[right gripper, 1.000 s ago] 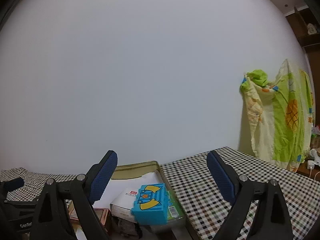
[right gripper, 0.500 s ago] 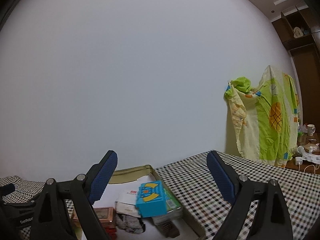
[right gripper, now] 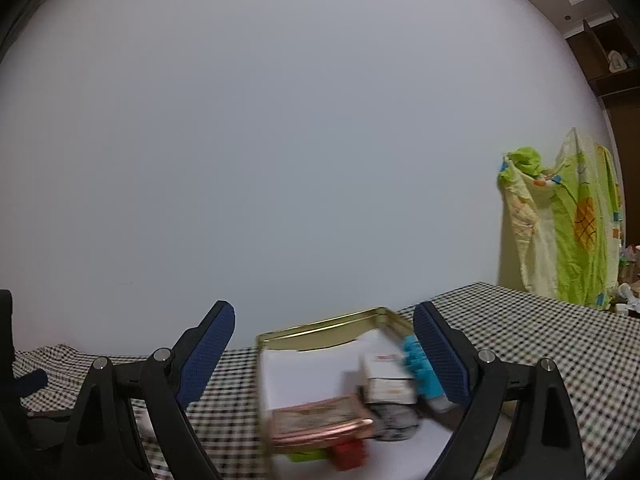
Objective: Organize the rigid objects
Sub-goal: 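Move both grippers back toward the purple cube and white cube, then close the left gripper on the small white cube and lift it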
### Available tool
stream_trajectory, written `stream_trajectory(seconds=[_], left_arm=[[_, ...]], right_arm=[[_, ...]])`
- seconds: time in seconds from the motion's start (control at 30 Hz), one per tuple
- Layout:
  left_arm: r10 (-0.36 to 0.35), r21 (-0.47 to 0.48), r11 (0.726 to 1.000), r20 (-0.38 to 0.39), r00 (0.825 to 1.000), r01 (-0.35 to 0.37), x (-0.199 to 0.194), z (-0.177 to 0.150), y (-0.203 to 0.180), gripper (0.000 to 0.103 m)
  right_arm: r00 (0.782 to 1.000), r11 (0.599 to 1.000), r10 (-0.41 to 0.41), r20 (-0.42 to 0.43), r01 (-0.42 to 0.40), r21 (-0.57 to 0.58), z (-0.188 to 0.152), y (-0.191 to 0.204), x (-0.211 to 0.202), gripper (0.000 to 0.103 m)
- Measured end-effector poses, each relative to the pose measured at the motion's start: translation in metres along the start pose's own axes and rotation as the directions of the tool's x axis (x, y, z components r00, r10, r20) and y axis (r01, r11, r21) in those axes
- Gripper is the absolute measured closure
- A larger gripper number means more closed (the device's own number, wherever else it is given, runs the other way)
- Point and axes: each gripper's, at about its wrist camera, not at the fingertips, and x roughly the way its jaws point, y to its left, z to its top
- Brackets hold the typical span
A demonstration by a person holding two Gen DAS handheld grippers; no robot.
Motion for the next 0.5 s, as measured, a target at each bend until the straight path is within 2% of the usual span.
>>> stream_trajectory(seconds=[0.13, 0.3, 0.4, 0.5], left_arm=[[0.016, -0.008, 1.000, -0.034, 0.999, -0.016, 0.010, 0.001, 0.010, 0.000], [0.024, -0.073, 0.997, -0.100, 0.995, -0.031, 0.027, 0.000, 0.031, 0.000], [0.013, -0.115, 0.993, -0.161, 0.987, -0.032, 0.040, -0.002, 0.039, 0.000], [-0.007, -0.112, 0.994, -0.195, 0.981, -0.016, 0.048, -0.002, 0.035, 0.001]], right_arm=[[1.000, 1.000, 0.012, -0.013, -0.013, -0.019, -0.003, 0.026, 0.009, 0.010], [1.000, 1.000, -0.003, -0.019, 0.003, -0.022, -0.006, 0.046, 0.021, 0.010], [1.000, 1.000, -0.008, -0.018, 0.007, -0.015, -0.006, 0.051, 0.028, 0.010], [1.000, 1.000, 0.003, -0.016, -0.003, -0.007, -0.007, 0.049, 0.030, 0.010]])
